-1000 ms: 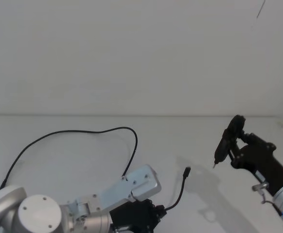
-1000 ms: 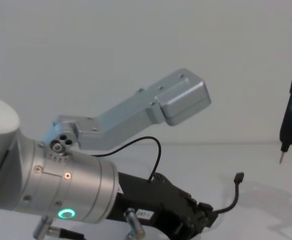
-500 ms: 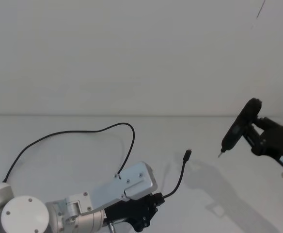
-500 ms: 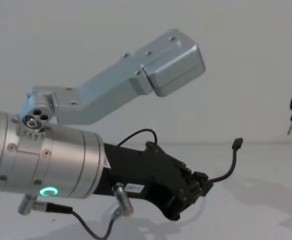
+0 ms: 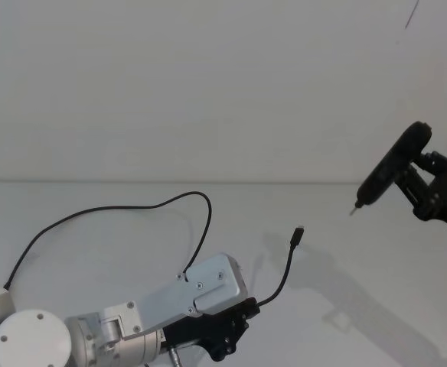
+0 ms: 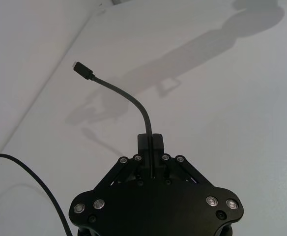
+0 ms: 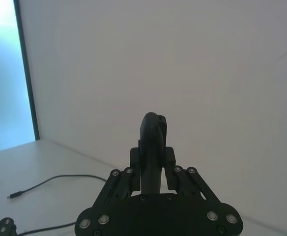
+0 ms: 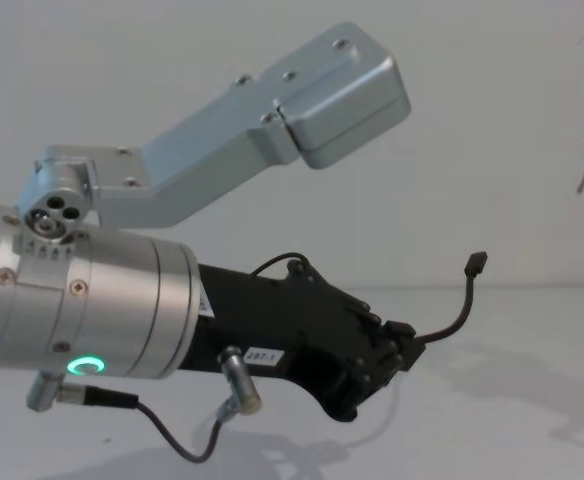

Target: Pick up the data cable with the one hand.

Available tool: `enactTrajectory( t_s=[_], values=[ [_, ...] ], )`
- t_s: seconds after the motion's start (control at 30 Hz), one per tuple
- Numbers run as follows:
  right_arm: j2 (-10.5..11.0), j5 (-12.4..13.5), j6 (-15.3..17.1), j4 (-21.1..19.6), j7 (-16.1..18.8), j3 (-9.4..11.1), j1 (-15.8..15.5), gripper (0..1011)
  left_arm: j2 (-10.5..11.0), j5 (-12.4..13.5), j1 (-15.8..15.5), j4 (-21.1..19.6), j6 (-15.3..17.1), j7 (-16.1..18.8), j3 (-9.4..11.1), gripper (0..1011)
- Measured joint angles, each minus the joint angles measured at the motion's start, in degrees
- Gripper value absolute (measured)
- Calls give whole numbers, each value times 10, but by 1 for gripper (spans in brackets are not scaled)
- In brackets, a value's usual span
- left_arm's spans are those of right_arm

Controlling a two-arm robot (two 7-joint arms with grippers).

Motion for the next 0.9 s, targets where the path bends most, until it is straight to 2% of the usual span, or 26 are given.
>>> enactTrajectory(
  t_s=[0.3,0.53,0.9],
  values=[
    [-4,-11,-29,17,15,-19,24,279,2,2,1,-5,-2,2,-1,43],
    [-4,-15,-32,28,27,-36,37,279,3,3,2,-7,-2,2,-2,43],
    [-3,-24,-35,50,50,-75,61,279,4,3,2,-9,-3,3,-3,43]
  ],
)
